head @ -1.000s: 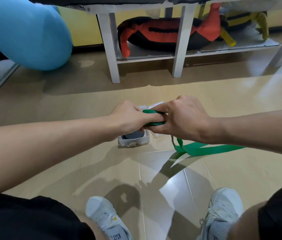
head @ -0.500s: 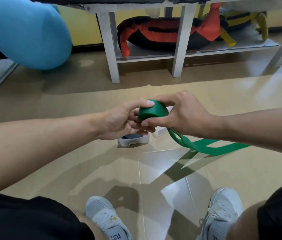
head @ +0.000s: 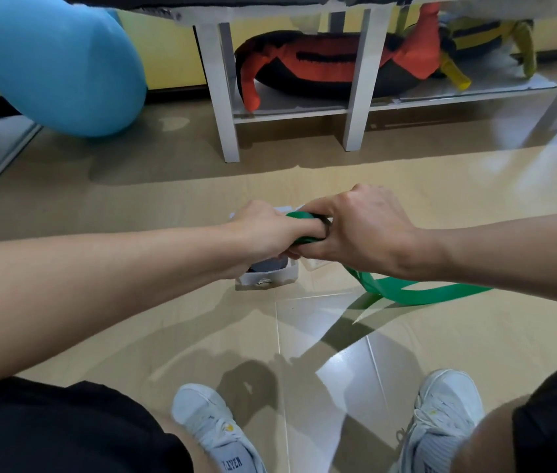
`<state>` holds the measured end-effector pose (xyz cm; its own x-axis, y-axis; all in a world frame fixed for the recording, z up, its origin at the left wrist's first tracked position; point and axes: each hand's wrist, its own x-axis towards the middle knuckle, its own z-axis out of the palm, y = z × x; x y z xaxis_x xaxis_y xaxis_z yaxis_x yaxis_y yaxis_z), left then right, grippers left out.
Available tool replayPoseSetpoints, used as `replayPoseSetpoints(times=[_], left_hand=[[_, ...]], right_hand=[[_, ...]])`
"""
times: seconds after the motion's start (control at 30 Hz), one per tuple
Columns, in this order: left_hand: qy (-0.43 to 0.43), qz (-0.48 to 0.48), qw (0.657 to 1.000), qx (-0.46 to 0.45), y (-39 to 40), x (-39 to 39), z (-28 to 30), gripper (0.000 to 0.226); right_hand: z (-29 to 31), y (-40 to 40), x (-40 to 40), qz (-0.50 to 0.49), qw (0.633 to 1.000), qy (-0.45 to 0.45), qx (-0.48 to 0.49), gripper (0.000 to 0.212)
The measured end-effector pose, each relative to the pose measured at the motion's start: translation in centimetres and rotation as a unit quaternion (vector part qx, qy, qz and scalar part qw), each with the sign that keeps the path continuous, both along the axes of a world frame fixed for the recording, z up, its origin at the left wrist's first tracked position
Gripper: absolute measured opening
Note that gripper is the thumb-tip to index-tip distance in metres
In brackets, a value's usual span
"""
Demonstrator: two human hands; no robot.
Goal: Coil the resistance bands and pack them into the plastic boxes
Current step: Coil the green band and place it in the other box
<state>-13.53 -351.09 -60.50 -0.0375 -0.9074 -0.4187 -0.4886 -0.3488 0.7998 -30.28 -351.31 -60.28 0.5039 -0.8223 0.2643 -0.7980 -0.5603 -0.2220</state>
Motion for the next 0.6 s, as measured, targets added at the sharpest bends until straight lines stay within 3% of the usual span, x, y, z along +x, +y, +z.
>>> replayPoseSetpoints(times=[0.13, 0.23, 0.3, 0.43, 0.5, 0.6], left_hand=[[0.081, -0.022, 0.996, 0.025, -0.6, 0.7, 0.1, 0.045], [0.164, -0.055, 0.984, 0.047, -0.7, 1.5, 0.4, 0.036], [0.226, -0.08, 0.968, 0.071, -0.7, 2.0, 0.4, 0.04], [0.268, -0.11, 0.95, 0.118, -1.2, 2.9, 0.3, 0.047], [0.237, -0.127, 0.954, 0.132, -1.2, 2.8, 0.6, 0.044], [0.043, -0.146, 0.983, 0.101, -0.7, 1.9, 0.7, 0.04]], right_hand=[[-0.6, -0.7, -0.7, 0.014, 0.988, -0.118, 0.098, 0.058], [-0.8, -0.7, -1.0, 0.047, 0.978, -0.155, 0.132, 0.067], [-0.8, -0.6, -1.0, 0.053, 0.978, -0.17, 0.11, 0.063], [-0.6, -0.7, -0.7, 0.055, 0.98, -0.172, 0.086, 0.042], [-0.8, -0.8, -0.7, 0.044, 0.986, -0.135, 0.082, 0.037], [-1.1, -0.7, -0.7, 0.008, 0.996, -0.057, 0.066, 0.025]])
